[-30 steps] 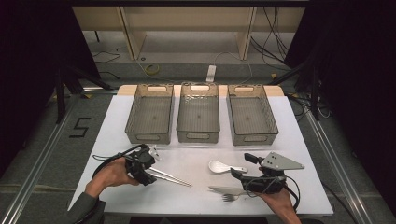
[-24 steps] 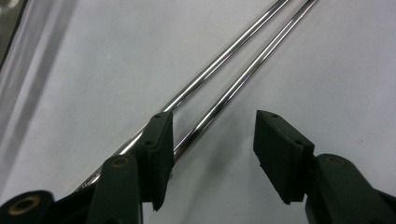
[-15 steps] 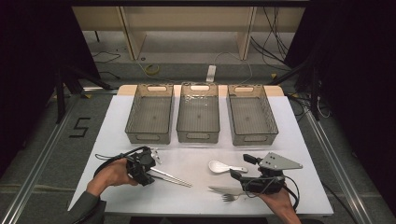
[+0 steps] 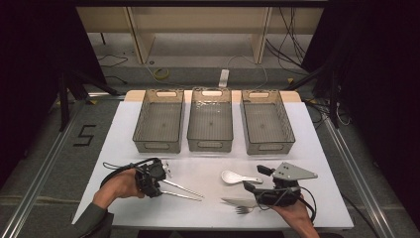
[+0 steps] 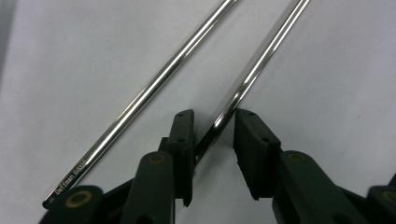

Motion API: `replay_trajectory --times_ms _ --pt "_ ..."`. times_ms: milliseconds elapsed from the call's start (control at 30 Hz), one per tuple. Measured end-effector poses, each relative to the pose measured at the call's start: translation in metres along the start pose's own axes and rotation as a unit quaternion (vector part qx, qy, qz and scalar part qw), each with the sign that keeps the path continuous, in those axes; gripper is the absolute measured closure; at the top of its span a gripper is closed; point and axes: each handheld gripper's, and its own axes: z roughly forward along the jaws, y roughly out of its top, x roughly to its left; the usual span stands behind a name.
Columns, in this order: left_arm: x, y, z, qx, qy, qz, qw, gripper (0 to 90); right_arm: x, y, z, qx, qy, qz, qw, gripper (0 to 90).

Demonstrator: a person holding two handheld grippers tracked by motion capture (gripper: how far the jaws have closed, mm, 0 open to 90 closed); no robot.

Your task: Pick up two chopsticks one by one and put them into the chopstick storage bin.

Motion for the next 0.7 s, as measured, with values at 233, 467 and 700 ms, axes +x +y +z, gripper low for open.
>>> replay_trajectory --times_ms 233,467,700 --pt "-0.002 -0.001 0.0 0.0 -0.002 0.015 0.9999 72.4 -0.001 0.0 0.001 0.006 0.006 0.002 1.0 27.7" --pt "-0.007 -0.003 0.0 0.001 0.001 0.034 0.9994 77.6 0.0 -0.001 0.001 0.009 0.008 -0.002 0.9999 27.6" --pt "-0.011 -0.004 -0.001 0.003 -0.002 0.049 0.9988 81.8 0.0 -0.001 0.002 0.019 0.006 -0.003 0.9998 27.5"
